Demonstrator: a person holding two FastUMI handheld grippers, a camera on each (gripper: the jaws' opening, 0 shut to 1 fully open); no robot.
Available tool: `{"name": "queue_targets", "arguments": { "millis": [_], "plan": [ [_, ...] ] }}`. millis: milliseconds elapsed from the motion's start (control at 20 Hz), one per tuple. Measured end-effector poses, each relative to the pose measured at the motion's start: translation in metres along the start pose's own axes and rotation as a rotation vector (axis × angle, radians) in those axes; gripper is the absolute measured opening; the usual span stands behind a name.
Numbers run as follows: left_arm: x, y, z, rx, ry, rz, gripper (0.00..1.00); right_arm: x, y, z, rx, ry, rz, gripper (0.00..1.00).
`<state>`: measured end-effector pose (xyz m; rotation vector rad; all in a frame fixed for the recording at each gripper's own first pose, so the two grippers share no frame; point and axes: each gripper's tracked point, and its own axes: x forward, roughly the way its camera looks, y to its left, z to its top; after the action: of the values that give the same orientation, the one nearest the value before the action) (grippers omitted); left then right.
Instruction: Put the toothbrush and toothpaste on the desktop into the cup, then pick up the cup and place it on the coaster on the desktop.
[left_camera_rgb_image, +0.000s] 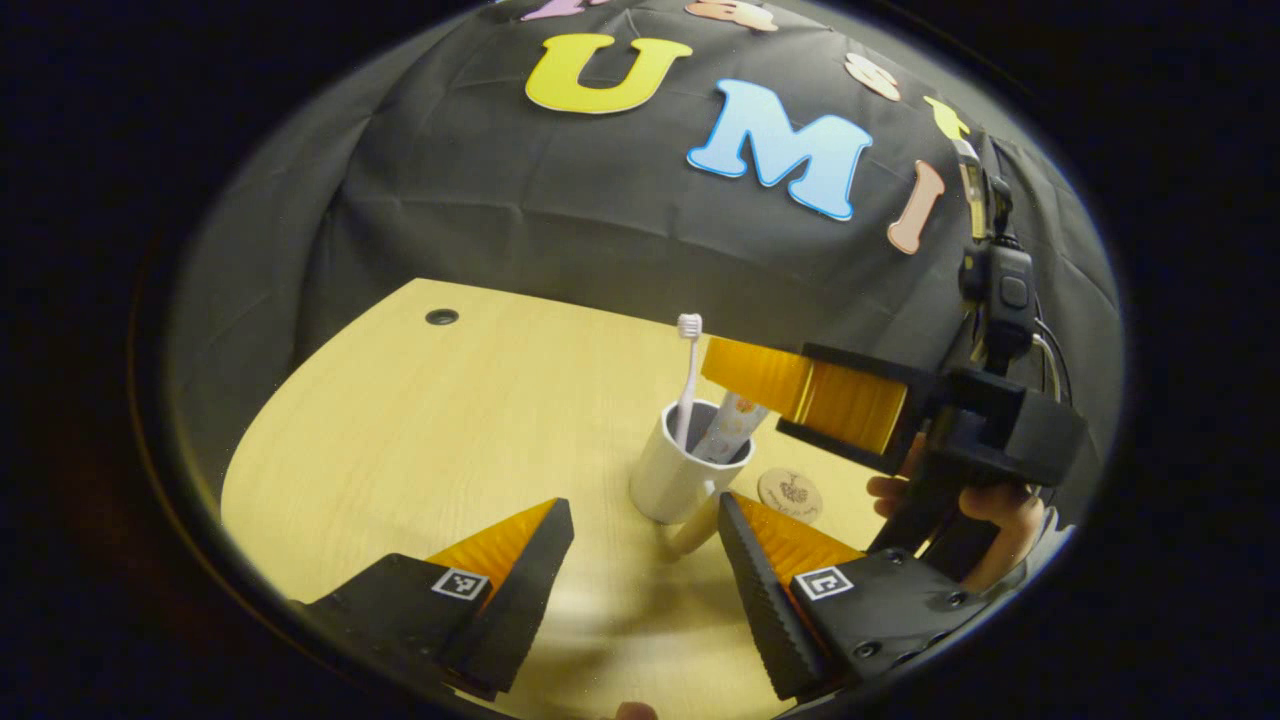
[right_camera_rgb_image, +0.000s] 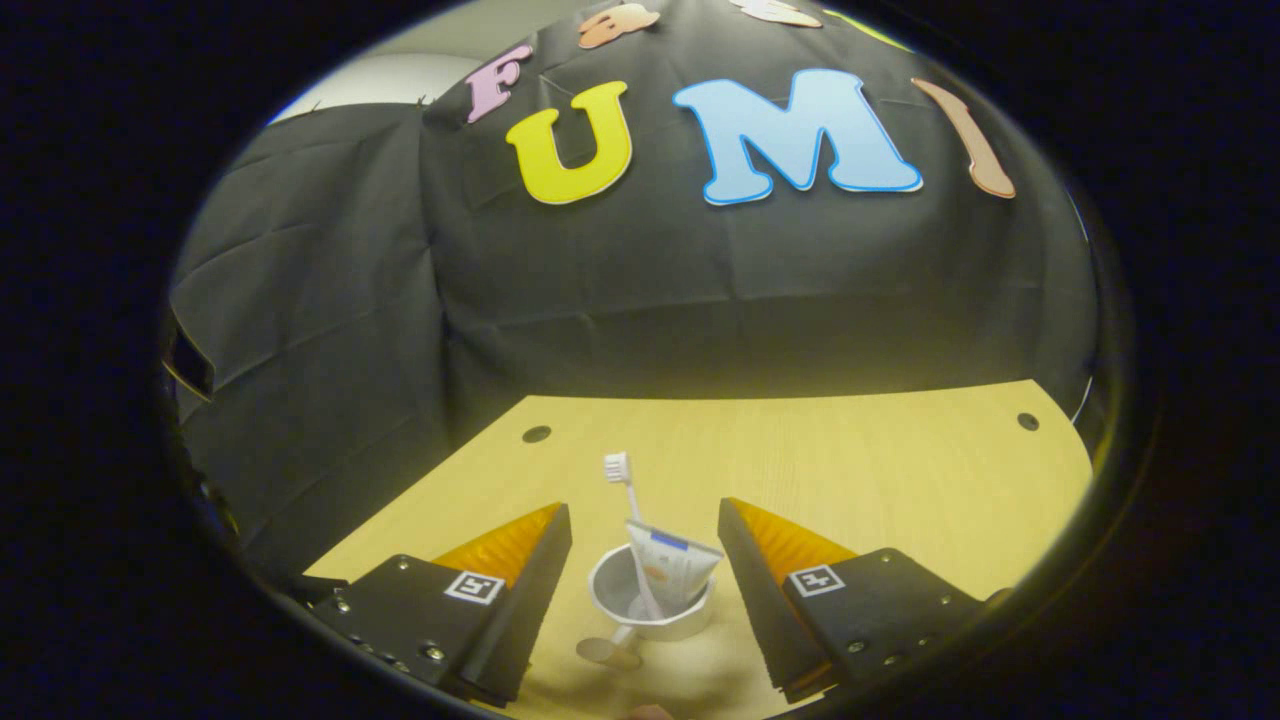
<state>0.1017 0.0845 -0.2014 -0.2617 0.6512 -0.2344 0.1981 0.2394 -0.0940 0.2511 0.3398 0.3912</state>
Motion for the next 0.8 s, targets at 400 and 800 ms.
{"name": "queue_targets", "arguments": {
  "millis": [400, 800],
  "plan": [
    [0.018, -0.026, -0.004, 0.002, 0.041, -0.026, 0.95, -0.029, -0.028, 0.037, 0.052, -0.081, -0.054, 0.83],
    [0.057, -0.033, -0.025, 0.004, 0.192, 0.002, 0.95, -0.062, -0.08, 0.041, 0.052, -0.068, -0.163, 0.87]
  ]
}}
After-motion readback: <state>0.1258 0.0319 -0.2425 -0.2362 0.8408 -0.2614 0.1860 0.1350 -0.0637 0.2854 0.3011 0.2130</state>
